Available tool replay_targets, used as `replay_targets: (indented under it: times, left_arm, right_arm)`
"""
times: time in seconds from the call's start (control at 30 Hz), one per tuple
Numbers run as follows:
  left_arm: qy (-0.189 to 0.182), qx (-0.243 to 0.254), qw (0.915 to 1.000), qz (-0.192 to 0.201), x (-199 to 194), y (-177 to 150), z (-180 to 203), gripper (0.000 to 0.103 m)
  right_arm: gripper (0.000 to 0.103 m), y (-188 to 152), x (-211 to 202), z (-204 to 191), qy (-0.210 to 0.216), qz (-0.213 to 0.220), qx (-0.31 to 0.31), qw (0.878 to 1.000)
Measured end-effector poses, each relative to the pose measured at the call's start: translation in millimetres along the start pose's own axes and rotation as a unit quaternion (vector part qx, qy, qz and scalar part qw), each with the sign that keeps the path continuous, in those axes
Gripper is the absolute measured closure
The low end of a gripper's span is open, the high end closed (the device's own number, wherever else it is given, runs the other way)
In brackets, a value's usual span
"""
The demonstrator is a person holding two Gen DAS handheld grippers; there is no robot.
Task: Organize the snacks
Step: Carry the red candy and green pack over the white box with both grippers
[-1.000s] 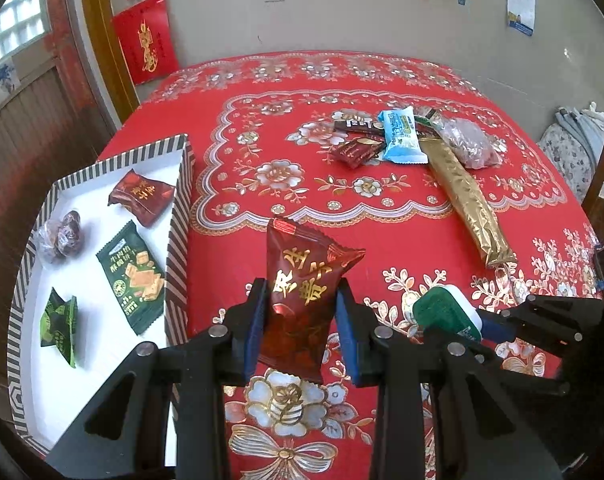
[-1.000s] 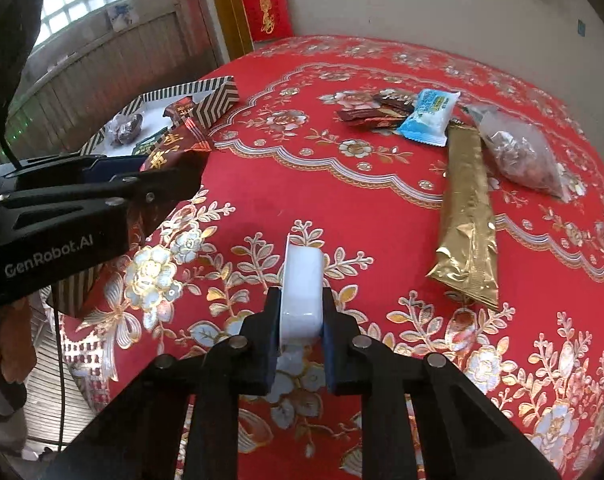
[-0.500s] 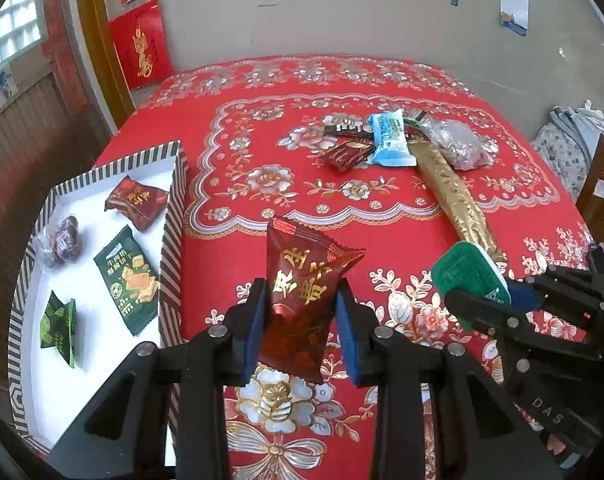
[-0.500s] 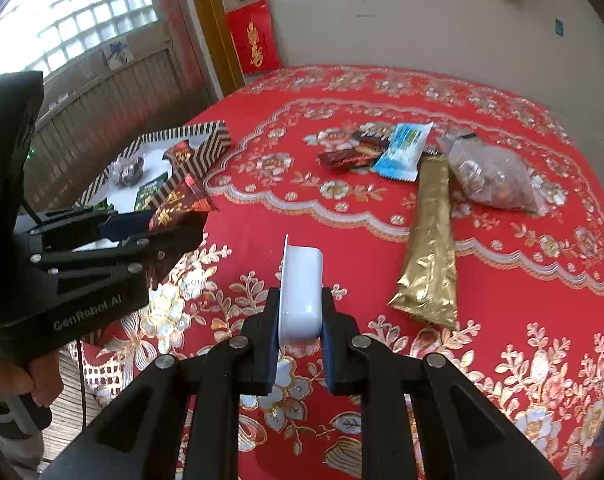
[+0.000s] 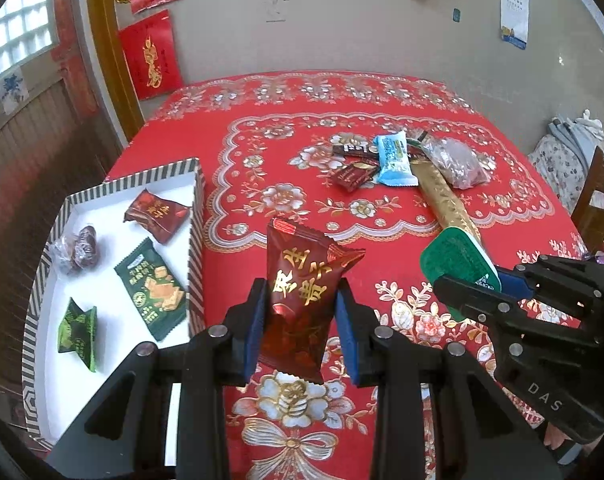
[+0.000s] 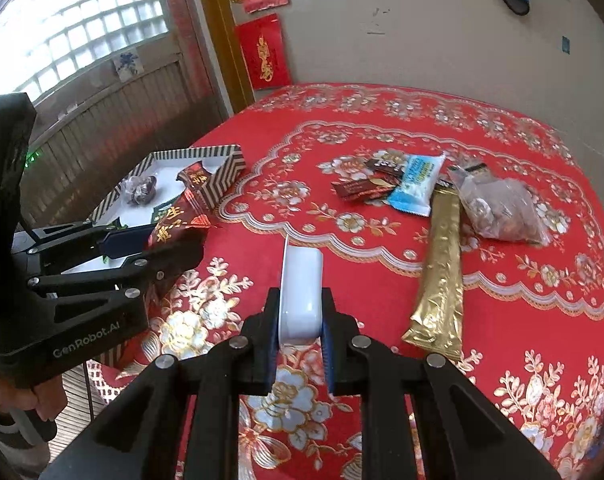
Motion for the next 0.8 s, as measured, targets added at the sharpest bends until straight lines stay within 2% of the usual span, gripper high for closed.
replay_targets:
  times: [0.37,0.8]
  left_arm:
    - [0.013,-0.029,0.9995,0.007,-9.8,-1.5,-39.9,0.068]
    - [0.042,-0.083,0.9957,0.001,-8.7,-15.9,-113.6,0.068]
  right_arm:
    - [0.087,21.2,7.6,-33.8,0.012,-0.004,-0.032,0.999]
    - [0.087,46.9,33.0,-84.3,0.025,-0.024,-0.081,0.996]
Point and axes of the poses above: each gripper's, at about its wrist camera, not at the fingertips, and x roughly the way its jaws point, z to its right, y to its top, the point moved 6 cm from there along x, roughly the way its jaws point, and after that the axes turned 14 degrees about -z, right-handed, at the moved point
